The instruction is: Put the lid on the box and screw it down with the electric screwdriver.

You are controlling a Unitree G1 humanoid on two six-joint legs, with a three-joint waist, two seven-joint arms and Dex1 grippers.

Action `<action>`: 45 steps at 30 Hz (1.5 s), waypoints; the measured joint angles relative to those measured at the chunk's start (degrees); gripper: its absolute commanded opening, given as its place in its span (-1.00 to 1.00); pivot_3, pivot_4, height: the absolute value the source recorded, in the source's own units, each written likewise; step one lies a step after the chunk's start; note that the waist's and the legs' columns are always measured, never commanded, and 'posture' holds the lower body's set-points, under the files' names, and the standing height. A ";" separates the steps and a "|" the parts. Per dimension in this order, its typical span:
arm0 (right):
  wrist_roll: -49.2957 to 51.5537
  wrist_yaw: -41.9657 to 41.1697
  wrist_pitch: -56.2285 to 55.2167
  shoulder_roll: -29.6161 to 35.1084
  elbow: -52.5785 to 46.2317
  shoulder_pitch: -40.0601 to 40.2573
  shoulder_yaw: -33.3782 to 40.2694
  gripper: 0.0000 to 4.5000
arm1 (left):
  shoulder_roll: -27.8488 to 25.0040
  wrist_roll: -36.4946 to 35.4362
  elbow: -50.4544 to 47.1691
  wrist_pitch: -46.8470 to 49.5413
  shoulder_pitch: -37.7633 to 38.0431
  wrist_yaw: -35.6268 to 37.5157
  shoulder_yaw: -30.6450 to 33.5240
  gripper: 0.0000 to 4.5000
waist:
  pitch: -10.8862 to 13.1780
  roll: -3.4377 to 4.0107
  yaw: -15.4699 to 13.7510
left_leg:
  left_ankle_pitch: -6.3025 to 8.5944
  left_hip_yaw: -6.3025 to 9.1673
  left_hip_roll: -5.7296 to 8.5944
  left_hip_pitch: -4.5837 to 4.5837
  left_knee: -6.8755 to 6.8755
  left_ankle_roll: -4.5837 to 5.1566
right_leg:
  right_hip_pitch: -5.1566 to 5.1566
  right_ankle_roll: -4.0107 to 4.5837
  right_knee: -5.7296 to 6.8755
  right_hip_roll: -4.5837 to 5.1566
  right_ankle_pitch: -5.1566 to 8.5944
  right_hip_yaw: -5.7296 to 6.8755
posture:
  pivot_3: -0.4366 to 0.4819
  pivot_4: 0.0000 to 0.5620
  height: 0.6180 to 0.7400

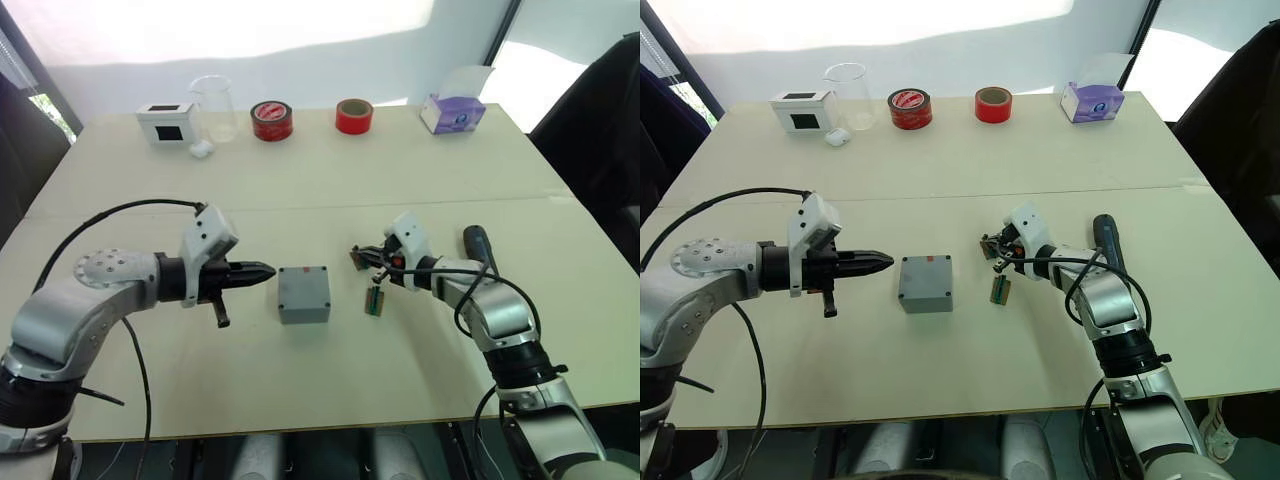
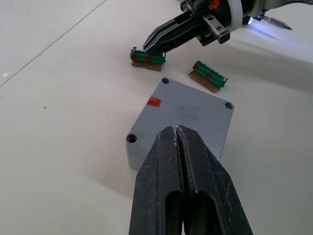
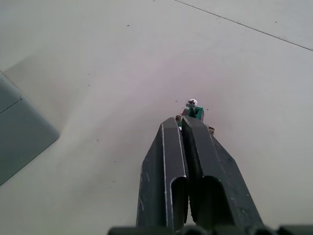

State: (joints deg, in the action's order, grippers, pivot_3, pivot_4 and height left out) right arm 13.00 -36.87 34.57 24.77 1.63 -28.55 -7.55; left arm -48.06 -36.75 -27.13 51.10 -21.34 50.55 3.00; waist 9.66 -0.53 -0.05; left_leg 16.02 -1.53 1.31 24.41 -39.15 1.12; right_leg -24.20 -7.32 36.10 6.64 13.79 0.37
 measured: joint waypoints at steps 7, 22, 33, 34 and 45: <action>-0.48 0.51 -0.06 0.00 -0.58 0.00 0.18 -0.99 | 0.14 -0.03 0.00 -0.40 0.00 -0.67 0.00 -1.00 | 0.00 0.00 -0.01 | 0.00 0.00 0.00 0.00 0.00 0.00 | 0.00 0.00 0.00 0.00 0.00 0.00 | -0.05 -0.47 1.00; 7.06 0.67 8.52 -1.63 -15.16 -0.64 3.50 -0.99 | 0.91 0.06 0.56 -1.16 2.48 -1.04 0.05 -1.00 | 0.00 0.00 0.08 | 0.03 0.00 0.00 0.00 0.00 0.05 | -0.01 0.00 0.01 0.00 0.00 0.00 | -0.05 -0.47 1.00; 9.70 -1.90 9.37 -1.80 -20.99 2.85 -1.93 -0.99 | -0.16 -0.17 -0.06 -0.74 6.03 -1.99 0.79 -1.00 | 0.00 0.00 0.69 | 0.05 0.04 0.00 0.00 0.02 0.08 | -0.02 0.00 0.01 0.00 0.00 0.01 | -0.05 -0.47 1.00; 9.62 -1.85 9.17 -1.80 -20.99 2.85 -2.05 -0.99 | -0.16 -0.18 -0.07 -0.73 6.05 -2.06 0.79 -1.00 | 0.00 0.00 0.70 | 0.05 0.04 0.00 0.00 0.02 0.08 | -0.02 0.00 0.01 0.00 0.00 0.01 | -0.05 -0.47 1.00; 8.85 -1.21 7.97 -2.33 -19.76 2.84 -3.26 -0.99 | -0.16 -0.23 -0.08 -0.69 6.03 -2.22 0.77 -1.00 | 0.00 0.00 0.67 | 0.04 0.04 0.00 0.00 0.02 0.07 | -0.02 0.00 0.01 0.00 0.00 0.01 | -0.05 -0.47 1.00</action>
State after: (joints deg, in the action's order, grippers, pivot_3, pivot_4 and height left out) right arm 21.85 -38.08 42.54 22.45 -18.12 -25.71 -10.80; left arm -48.22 -36.98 -27.21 50.40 -15.30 48.33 3.78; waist 9.66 -0.53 0.62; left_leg 16.06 -1.50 1.31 24.41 -39.13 1.19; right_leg -24.22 -7.31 36.11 6.64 13.80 0.37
